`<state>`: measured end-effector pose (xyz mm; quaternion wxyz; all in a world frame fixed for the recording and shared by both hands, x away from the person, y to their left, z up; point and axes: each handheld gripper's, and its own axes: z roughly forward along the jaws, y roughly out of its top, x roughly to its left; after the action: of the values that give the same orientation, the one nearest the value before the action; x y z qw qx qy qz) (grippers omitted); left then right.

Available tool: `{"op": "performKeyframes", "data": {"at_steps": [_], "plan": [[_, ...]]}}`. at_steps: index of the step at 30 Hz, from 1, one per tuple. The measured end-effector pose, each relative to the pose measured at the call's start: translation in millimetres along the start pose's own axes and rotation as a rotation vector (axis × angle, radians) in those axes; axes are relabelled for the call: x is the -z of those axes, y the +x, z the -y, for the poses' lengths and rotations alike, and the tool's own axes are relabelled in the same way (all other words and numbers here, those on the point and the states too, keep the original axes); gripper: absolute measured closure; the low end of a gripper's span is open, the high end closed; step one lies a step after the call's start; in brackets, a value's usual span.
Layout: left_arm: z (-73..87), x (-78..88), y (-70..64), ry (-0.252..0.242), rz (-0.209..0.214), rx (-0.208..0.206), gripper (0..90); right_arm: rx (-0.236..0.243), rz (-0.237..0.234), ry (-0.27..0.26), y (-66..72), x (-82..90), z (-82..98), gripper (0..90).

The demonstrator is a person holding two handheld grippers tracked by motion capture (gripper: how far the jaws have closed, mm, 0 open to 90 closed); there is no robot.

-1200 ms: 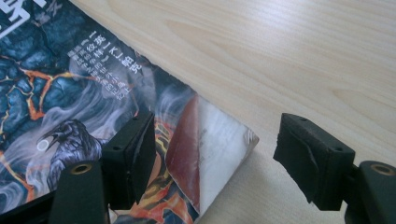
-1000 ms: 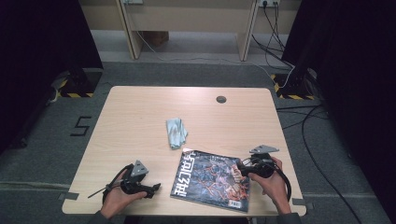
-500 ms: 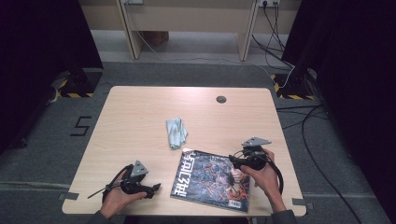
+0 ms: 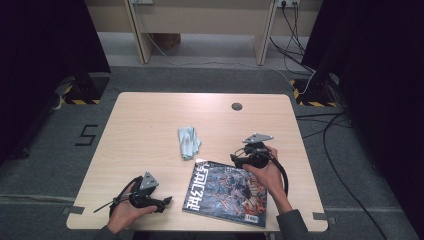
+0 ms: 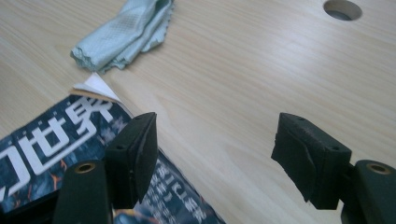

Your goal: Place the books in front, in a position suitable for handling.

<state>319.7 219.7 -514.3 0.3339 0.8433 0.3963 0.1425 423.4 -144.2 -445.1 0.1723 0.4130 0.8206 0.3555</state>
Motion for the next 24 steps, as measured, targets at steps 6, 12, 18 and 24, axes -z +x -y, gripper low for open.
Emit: {"op": "performKeyframes", "data": {"at_steps": [6, 12, 18, 24], "plan": [[0.2, -0.1, 0.2, -0.002, 0.002, -0.002, 14.4, 0.016, -0.025, 0.019, 12.5, -25.8, -24.3, 31.1], [0.1, 0.0, 0.0, 0.000, 0.001, -0.002, 14.2, 0.029, -0.040, 0.029, 21.4, -42.1, -40.3, 31.3], [0.0, -0.1, -0.1, 0.001, -0.001, -0.002, 14.2, 0.009, -0.038, 0.042, 26.4, -68.4, -55.7, 34.2], [0.0, -0.2, 0.0, 0.000, 0.000, -0.002, 14.2, 0.019, -0.035, 0.051, 32.6, -85.0, -62.7, 37.9]]}}
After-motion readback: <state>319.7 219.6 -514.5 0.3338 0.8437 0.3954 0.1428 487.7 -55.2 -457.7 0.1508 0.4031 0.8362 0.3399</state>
